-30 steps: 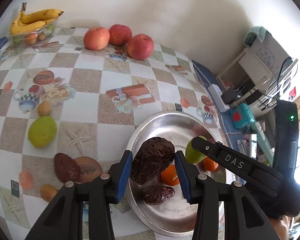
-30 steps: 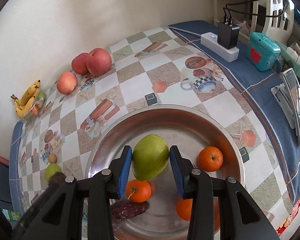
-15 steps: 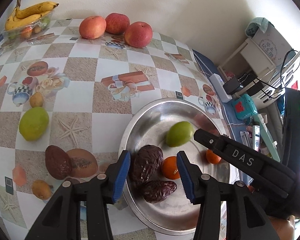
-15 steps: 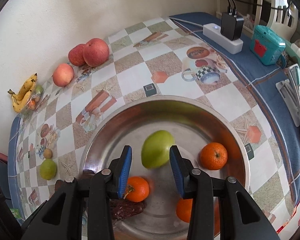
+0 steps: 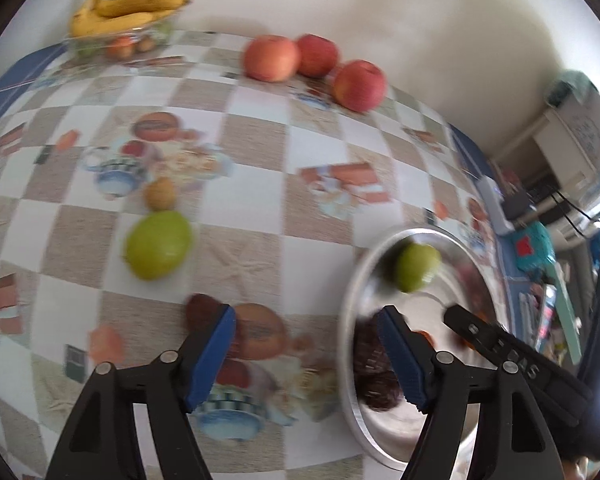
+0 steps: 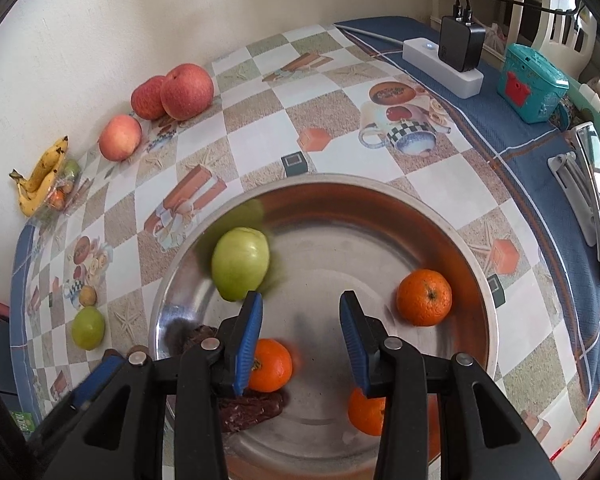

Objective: Organize fruits
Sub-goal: 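Move both open grippers back from the bowl toward the loose fruit, then grasp a brown date with the right gripper while the left gripper grasps a small brown kiwi, then carry the date and kiwi over the steel bowl and open both grippers, then move both open grippers back toward the loose green pear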

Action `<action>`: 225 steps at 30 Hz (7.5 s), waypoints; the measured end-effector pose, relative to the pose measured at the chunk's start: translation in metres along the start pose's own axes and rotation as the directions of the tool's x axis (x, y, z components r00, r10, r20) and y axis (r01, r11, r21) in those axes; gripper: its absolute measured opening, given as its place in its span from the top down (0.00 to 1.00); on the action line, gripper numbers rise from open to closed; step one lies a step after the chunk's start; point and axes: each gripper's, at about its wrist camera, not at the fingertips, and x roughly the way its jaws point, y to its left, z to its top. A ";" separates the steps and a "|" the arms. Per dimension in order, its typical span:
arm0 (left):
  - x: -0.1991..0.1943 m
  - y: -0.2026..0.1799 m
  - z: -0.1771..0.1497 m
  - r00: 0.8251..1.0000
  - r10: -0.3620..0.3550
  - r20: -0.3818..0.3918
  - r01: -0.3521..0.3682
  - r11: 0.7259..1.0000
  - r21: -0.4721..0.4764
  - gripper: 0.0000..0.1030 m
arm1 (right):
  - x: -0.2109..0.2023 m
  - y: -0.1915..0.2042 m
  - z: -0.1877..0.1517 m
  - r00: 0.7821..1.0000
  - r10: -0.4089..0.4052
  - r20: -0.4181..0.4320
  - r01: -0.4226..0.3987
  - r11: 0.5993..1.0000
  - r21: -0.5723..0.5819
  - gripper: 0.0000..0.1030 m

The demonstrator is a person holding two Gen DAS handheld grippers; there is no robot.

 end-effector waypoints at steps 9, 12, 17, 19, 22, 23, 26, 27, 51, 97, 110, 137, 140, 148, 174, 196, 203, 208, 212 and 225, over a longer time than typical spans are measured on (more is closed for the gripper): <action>-0.019 0.065 0.004 0.982 0.189 0.023 -0.179 0.958 -0.226 0.15 | 0.002 0.013 -0.007 1.000 -0.018 -0.025 0.017 0.999 -0.049 0.53; -0.025 0.078 0.003 0.980 0.200 0.014 -0.190 0.947 -0.258 0.14 | 0.000 0.019 -0.009 1.000 -0.018 -0.025 0.017 0.998 -0.067 0.53; -0.028 0.085 0.000 0.976 0.218 -0.007 -0.213 0.943 -0.256 0.00 | -0.002 0.031 -0.015 1.000 -0.014 -0.028 0.011 0.995 -0.103 0.53; -0.027 0.085 -0.001 0.976 0.219 -0.021 -0.217 0.943 -0.252 0.00 | -0.003 0.035 -0.016 1.000 -0.010 -0.026 0.007 0.993 -0.114 0.53; -0.025 0.084 -0.003 0.972 0.234 -0.035 -0.236 0.941 -0.244 0.00 | -0.005 0.041 -0.018 1.000 -0.014 -0.020 0.011 0.991 -0.131 0.52; -0.024 0.084 -0.003 0.969 0.243 -0.041 -0.246 0.939 -0.239 0.00 | -0.005 0.042 -0.018 1.000 -0.016 -0.020 0.013 0.990 -0.137 0.49; -0.020 0.084 -0.004 0.963 0.265 -0.056 -0.271 0.936 -0.224 0.00 | -0.003 0.046 -0.020 0.999 -0.028 -0.020 0.025 0.988 -0.153 0.23; -0.020 0.084 -0.005 0.961 0.269 -0.059 -0.275 0.935 -0.222 0.00 | -0.003 0.047 -0.021 0.999 -0.033 -0.016 0.030 0.987 -0.160 0.20; -0.046 0.118 0.008 0.943 0.333 -0.021 -0.330 0.919 -0.215 0.00 | 0.000 0.084 -0.033 1.000 -0.004 0.008 0.006 0.975 -0.222 0.09; -0.021 0.151 0.003 0.945 0.298 -0.135 -0.325 0.896 -0.302 0.00 | 0.032 0.172 -0.067 0.995 0.059 -0.076 -0.084 0.917 -0.389 0.09; -0.021 0.151 0.004 0.947 0.288 -0.140 -0.318 0.899 -0.301 0.00 | 0.035 0.175 -0.071 0.992 0.088 -0.089 -0.118 0.903 -0.414 0.51; -0.016 0.137 0.004 0.975 0.184 -0.128 -0.215 0.928 -0.303 0.00 | 0.031 0.182 -0.077 0.981 0.159 -0.115 -0.193 0.884 -0.425 0.67; -0.016 0.128 0.003 0.979 0.166 -0.114 -0.192 0.942 -0.274 0.01 | 0.019 0.178 -0.072 0.979 0.184 -0.085 -0.202 0.887 -0.414 0.67; -0.004 0.104 -0.003 0.986 0.047 -0.157 -0.081 0.972 -0.220 0.26 | -0.005 0.150 -0.056 0.987 0.160 -0.013 -0.154 0.919 -0.364 0.67; -0.009 0.054 -0.015 0.987 -0.101 -0.125 0.082 0.986 -0.147 0.74 | -0.031 0.096 -0.040 0.990 0.118 0.075 -0.090 0.947 -0.308 0.67; 0.014 -0.063 -0.048 0.955 -0.198 -0.221 0.235 0.960 0.152 0.72 | -0.038 -0.015 -0.015 0.995 -0.043 0.094 0.048 0.997 -0.056 0.65; 0.010 -0.040 -0.038 0.966 -0.161 -0.201 0.187 0.976 0.117 0.72 | -0.036 -0.008 -0.016 0.995 -0.046 0.084 0.052 0.996 -0.070 0.56; 0.003 -0.011 -0.024 0.983 -0.090 -0.162 0.098 0.994 0.043 0.45 | -0.032 -0.003 -0.017 0.997 -0.051 0.065 0.057 0.995 -0.084 0.55; -0.006 0.014 -0.014 0.993 -0.031 -0.116 0.030 1.000 -0.005 0.42 | -0.027 0.004 -0.019 0.997 -0.060 0.046 0.064 0.992 -0.104 0.51; -0.026 0.072 -0.002 0.940 0.341 -0.006 -0.340 0.938 -0.067 0.00 | -0.019 0.044 -0.028 0.998 -0.051 0.024 0.054 0.979 -0.195 0.40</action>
